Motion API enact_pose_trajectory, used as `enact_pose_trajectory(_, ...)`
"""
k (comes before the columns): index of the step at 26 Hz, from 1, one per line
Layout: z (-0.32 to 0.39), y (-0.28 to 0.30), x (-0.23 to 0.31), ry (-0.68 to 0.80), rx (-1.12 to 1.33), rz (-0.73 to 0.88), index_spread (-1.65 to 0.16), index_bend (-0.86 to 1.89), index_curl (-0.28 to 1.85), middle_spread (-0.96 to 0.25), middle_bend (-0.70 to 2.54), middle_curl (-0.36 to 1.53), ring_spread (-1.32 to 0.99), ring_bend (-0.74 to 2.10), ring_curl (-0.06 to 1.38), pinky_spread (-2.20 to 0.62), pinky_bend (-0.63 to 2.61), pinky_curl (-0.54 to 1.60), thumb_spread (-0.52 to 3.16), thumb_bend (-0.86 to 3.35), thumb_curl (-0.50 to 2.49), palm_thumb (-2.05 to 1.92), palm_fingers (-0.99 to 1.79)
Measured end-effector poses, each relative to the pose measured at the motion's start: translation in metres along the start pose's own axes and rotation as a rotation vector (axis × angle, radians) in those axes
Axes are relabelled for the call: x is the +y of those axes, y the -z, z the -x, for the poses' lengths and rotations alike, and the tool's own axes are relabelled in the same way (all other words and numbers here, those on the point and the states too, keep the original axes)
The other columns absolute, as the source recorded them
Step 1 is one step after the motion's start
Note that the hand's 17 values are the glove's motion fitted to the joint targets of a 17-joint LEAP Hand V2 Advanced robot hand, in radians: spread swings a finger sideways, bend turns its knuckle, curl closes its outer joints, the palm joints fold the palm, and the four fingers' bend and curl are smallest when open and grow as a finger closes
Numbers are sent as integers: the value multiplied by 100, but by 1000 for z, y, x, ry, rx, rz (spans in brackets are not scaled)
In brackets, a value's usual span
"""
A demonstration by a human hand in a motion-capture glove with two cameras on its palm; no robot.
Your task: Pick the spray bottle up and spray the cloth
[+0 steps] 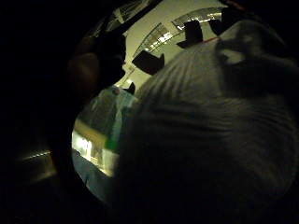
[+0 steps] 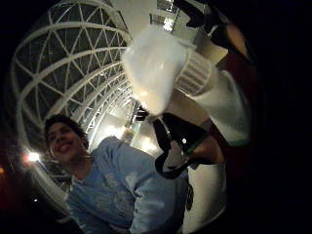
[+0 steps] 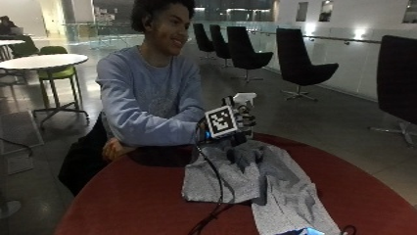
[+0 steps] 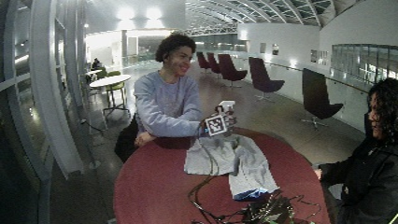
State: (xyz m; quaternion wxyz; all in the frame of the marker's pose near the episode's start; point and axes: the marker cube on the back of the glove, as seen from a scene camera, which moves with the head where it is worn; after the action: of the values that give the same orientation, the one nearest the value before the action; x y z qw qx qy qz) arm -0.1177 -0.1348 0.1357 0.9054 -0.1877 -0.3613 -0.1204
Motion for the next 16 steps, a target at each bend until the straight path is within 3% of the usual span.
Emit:
enact_pose_trajectory(6, -13, 103, 60, -74, 302, -25, -31, 16, 34, -3, 18, 42, -2, 37, 34, 19, 23, 32, 105, -1, 41, 63, 82)
enact_pose_trajectory(10, -29, 155, 113, -185, 543, -86, -30, 17, 35, -3, 19, 42, -1, 33, 34, 20, 20, 32, 106, -2, 40, 64, 81)
enact_pose_trajectory(16, -55, 239, 190, -358, 718, -155, -30, 18, 36, -3, 20, 42, 0, 27, 33, 22, 17, 31, 109, -2, 39, 65, 81)
